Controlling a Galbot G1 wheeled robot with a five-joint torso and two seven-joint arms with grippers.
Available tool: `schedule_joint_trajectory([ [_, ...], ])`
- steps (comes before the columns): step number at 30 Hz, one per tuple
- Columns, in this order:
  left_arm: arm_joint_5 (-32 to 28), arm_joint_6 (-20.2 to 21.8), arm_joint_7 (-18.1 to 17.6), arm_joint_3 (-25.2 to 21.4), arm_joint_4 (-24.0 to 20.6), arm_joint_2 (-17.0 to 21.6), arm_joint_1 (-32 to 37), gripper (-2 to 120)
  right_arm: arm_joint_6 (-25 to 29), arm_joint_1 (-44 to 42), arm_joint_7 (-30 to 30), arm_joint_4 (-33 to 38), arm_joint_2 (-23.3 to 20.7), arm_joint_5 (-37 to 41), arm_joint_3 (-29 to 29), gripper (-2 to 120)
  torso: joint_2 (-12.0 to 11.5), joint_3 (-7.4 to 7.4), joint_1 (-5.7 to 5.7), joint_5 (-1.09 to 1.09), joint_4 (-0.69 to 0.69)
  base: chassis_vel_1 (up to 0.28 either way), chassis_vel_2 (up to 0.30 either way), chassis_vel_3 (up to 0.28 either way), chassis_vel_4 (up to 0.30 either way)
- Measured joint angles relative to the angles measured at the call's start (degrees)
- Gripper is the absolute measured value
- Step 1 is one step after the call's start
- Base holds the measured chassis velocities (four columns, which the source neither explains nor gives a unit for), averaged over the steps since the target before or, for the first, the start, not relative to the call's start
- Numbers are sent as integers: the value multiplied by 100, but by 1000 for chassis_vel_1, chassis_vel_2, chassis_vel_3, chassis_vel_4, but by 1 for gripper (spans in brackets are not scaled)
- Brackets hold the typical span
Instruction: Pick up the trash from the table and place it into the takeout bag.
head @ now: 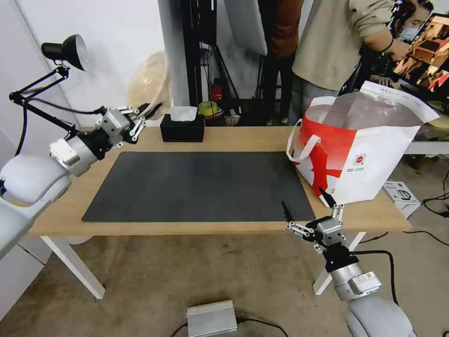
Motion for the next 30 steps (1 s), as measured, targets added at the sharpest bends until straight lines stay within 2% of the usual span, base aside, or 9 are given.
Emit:
schedule_joint_trajectory([
  [3, -23, 15, -3, 565, 137, -133, -597, 1, 0, 0, 0, 0, 0, 0, 1, 100, 0, 0, 0, 0, 0, 0, 0, 0, 0],
  [4, -23, 15, -3, 565, 137, -133, -597, 1, 0, 0, 0, 0, 0, 0, 1, 100, 0, 0, 0, 0, 0, 0, 0, 0, 0],
  [8, 43, 15, -92, 1405, 481, -556, -1384, 1, 0, 0, 0, 0, -1, 0, 0, 100, 0, 1, 0, -1, 0, 0, 0, 0, 0],
  [9, 43, 15, -92, 1405, 481, -556, -1384, 1, 0, 0, 0, 0, -1, 0, 0, 100, 0, 1, 0, -1, 0, 0, 0, 0, 0],
  [13, 190, 1, -108, 1949, 807, -969, -1987, 1, 0, 0, 0, 0, -1, 0, 0, 100, 0, 1, 0, -1, 1, 0, 0, 0, 0],
  [16, 268, -20, -99, 2390, 1105, -1367, -2555, 1, 0, 0, 0, 0, 0, 0, 0, 100, -1, 1, 0, 2, -3, 0, 0, 0, 0],
  [17, 268, -20, -99, 2390, 1105, -1367, -2555, 1, 0, 0, 0, 0, 0, 0, 0, 100, -1, 1, 0, 2, -3, 0, 0, 0, 0],
  [21, 407, -52, -88, 2738, 1428, -1799, -2931, 1, 0, 0, 0, 0, 0, 0, 0, 100, 0, 1, 1, 0, 0, 0, 0, 0, 0],
  [30, 729, -158, 26, 3013, 1875, -2420, -3199, 1, 0, 0, 0, 0, 0, 0, 0, 100, 0, 1, 0, 0, 0, 0, 0, 0, 0],
])
